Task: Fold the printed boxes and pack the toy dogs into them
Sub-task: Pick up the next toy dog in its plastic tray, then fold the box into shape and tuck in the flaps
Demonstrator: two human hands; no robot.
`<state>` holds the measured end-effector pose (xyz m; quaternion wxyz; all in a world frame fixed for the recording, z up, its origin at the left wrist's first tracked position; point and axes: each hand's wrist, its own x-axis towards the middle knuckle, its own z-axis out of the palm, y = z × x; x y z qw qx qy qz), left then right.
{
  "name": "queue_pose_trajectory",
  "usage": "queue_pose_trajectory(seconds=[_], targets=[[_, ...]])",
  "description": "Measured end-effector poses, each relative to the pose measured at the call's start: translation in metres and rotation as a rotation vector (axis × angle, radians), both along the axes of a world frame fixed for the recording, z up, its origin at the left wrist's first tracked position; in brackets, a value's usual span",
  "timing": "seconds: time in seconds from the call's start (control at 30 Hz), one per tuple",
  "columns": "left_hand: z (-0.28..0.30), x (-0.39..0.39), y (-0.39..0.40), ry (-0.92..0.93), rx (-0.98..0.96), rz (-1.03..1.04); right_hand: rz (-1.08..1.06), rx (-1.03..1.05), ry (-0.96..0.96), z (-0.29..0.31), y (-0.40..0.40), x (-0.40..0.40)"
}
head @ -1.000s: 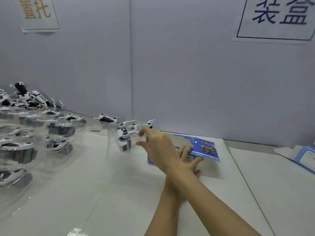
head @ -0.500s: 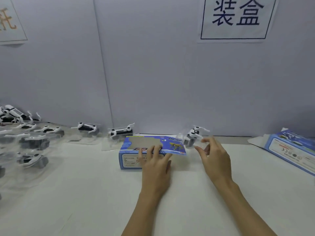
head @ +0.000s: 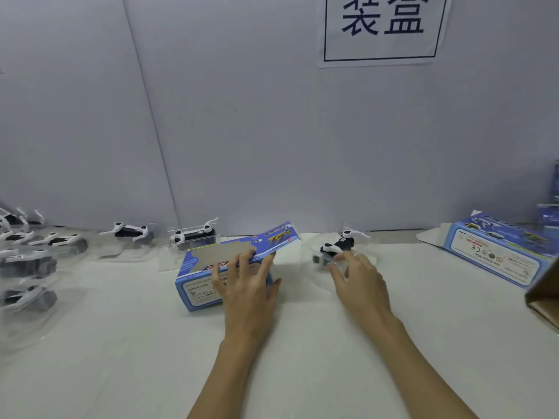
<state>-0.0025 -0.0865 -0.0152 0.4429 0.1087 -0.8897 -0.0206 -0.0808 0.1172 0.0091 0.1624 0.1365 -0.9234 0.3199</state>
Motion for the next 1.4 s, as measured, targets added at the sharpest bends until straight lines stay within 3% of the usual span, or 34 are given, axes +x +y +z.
queue_pose_trajectory(seconds=[0.17,0.23,0.37,0.47,0.73,0.9,1.17,1.4], targets=[[-0.005,-0.003,0.001,-0.023,-0.042,-0.046,0.399,-0.217,-0.068,0.003,-0.01,0.005],[-0.005,-0.003,0.001,-0.016,-0.056,-0.044,0.398,-0.262,0.023,0.003,-0.012,0.005],[-0.003,-0.003,0.003,0.016,-0.104,-0.082,0.203,-0.034,0.257,-0.002,-0.003,0.0],[0.0,-0.004,0.004,0.08,-0.134,-0.072,0.2,0.116,0.206,-0.006,0.001,-0.001],[0.012,0.001,0.006,0.344,0.031,-0.123,0.338,0.077,0.138,-0.003,-0.003,-0.004],[0.017,0.007,0.006,0.252,0.165,-0.199,0.397,-0.142,0.144,0.003,-0.008,0.007],[0.015,0.006,0.001,0.227,0.191,-0.235,0.408,-0.635,0.134,0.017,-0.014,0.017],[0.018,0.009,0.009,0.211,0.18,-0.307,0.333,-0.607,0.214,0.012,-0.03,0.026]])
